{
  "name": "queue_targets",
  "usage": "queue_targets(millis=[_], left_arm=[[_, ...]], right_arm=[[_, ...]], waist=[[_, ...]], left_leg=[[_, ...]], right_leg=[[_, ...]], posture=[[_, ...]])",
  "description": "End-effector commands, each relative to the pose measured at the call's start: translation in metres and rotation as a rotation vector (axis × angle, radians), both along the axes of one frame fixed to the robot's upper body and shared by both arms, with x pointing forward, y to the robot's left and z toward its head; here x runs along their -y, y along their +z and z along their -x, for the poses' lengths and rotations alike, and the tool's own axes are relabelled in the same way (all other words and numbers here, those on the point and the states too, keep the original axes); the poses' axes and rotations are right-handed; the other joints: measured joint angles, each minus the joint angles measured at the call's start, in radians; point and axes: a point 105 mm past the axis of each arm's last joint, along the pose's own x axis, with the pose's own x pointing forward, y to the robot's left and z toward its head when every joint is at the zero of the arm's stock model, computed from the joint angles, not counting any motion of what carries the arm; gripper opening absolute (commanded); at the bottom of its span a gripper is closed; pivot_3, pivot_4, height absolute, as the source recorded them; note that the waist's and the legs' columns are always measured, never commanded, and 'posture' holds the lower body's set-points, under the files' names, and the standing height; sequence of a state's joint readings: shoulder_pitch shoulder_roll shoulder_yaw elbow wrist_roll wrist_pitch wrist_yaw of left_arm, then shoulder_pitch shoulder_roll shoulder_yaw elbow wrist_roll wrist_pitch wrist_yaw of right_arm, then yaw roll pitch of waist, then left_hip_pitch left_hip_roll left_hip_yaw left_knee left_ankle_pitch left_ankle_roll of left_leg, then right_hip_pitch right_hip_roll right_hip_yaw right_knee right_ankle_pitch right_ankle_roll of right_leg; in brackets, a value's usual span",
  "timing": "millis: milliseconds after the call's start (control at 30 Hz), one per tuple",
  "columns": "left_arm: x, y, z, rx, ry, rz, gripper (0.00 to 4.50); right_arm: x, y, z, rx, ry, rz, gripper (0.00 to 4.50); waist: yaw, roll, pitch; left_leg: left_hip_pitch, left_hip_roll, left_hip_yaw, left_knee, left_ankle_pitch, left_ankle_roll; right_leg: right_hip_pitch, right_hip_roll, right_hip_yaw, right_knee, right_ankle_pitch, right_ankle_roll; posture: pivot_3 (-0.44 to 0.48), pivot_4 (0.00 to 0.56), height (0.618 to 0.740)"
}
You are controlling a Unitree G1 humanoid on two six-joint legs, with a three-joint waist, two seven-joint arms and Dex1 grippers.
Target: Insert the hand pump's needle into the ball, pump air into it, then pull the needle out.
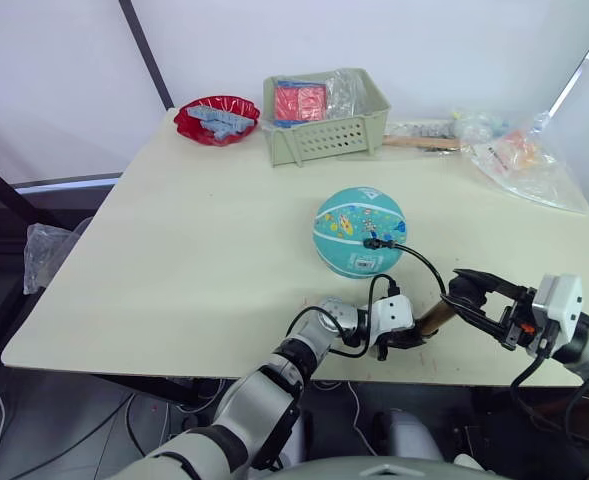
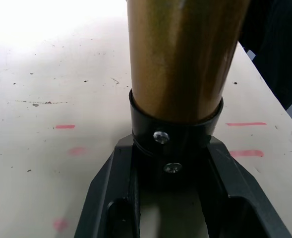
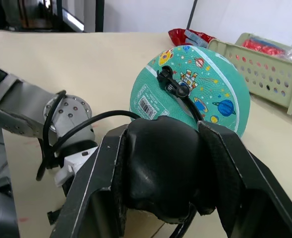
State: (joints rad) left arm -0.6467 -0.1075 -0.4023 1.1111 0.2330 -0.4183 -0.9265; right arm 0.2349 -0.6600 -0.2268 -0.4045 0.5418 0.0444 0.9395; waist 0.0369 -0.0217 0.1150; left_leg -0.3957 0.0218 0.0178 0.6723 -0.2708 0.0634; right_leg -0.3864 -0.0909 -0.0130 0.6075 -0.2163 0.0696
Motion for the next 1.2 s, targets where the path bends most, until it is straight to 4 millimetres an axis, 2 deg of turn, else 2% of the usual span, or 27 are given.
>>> queue_targets(millis=[33,167,333,533,600,700,800,900,1000,1133,1200], left_arm=[[-0.017,-0.033,0.016,-0.113,0.005,-0.114,1.03],[-0.017,-0.034,0.016,-0.115,0.006,-0.114,1.03],[-0.018,-0.034,0.016,-0.116,0.006,-0.115,1.03],[-0.019,-0.035,0.017,-0.116,0.004,-0.118,1.03],[-0.019,-0.035,0.017,-0.118,0.004,-0.118,1.03],[-0.018,-0.036,0.019,-0.122,0.005,-0.115,1.03],[-0.018,-0.037,0.020,-0.123,0.004,-0.113,1.03],[-0.017,-0.037,0.020,-0.123,0.004,-0.112,1.03],[-0.017,-0.036,0.020,-0.121,0.003,-0.112,1.03],[-0.017,-0.035,0.019,-0.118,0.003,-0.112,1.03],[-0.017,-0.035,0.019,-0.117,0.003,-0.113,1.03]], right_arm=[[0.006,0.037,-0.001,0.048,0.028,-0.050,1.65],[0.016,0.094,-0.001,0.132,0.042,-0.106,1.65],[0.028,0.144,0.002,0.206,0.039,-0.135,1.65],[0.033,0.182,0.008,0.277,0.039,-0.168,1.65],[0.033,0.186,0.010,0.281,0.041,-0.168,1.65],[0.028,0.173,0.010,0.229,0.056,-0.153,1.65],[0.022,0.150,0.008,0.156,0.071,-0.112,1.65],[0.017,0.110,0.004,0.044,0.066,-0.049,1.65],[0.008,0.062,0.002,-0.073,0.063,-0.005,1.65],[0.003,0.026,0.000,-0.146,0.037,0.001,1.65],[0.001,0.000,0.000,-0.199,0.018,0.043,1.65]], waist=[[0.002,0.003,0.004],[0.004,0.008,0.011],[0.005,0.008,0.015],[0.004,0.008,0.016],[0.004,0.011,0.017],[0.004,0.013,0.016],[0.004,0.012,0.016],[0.003,0.010,0.015],[0.001,0.005,0.010],[-0.003,0.001,0.006],[-0.002,0.000,0.005]], left_leg=[[-0.001,0.000,0.000,0.000,0.000,0.000],[-0.005,-0.003,0.001,0.000,0.000,0.000],[-0.008,-0.004,0.001,0.000,0.000,0.000],[-0.009,-0.005,0.002,0.000,0.000,0.000],[-0.012,-0.005,0.002,0.001,0.000,0.000],[-0.018,-0.005,0.001,0.004,0.000,0.000],[-0.018,-0.006,0.000,0.004,0.000,0.000],[-0.017,-0.006,0.000,0.004,0.000,0.000],[-0.015,-0.005,0.000,0.004,0.000,0.000],[-0.009,-0.002,0.000,0.003,0.000,0.000],[-0.004,-0.001,0.000,0.001,0.000,0.000]], right_leg=[[0.000,0.000,0.000,0.000,0.000,0.000],[-0.004,-0.003,0.000,-0.001,0.000,0.000],[-0.006,-0.004,0.000,-0.001,0.000,0.000],[-0.006,-0.004,0.001,0.000,0.000,0.001],[-0.010,-0.004,0.001,0.000,0.001,0.001],[-0.014,-0.004,0.000,0.000,0.001,0.001],[-0.013,-0.005,0.000,0.000,0.001,0.001],[-0.012,-0.005,0.000,0.000,0.001,0.001],[-0.011,-0.003,0.000,0.000,0.001,0.002],[-0.007,-0.001,0.000,0.000,0.001,0.001],[-0.004,-0.001,0.000,0.000,0.000,0.001]], posture=[[0.000,0.150,0.738],[0.000,0.150,0.738],[0.000,0.150,0.738],[0.000,0.150,0.738],[0.000,0.150,0.738],[0.000,0.150,0.738],[0.000,0.150,0.738],[0.000,0.150,0.738],[0.000,0.150,0.738],[0.000,0.150,0.738],[0.000,0.150,0.738]])
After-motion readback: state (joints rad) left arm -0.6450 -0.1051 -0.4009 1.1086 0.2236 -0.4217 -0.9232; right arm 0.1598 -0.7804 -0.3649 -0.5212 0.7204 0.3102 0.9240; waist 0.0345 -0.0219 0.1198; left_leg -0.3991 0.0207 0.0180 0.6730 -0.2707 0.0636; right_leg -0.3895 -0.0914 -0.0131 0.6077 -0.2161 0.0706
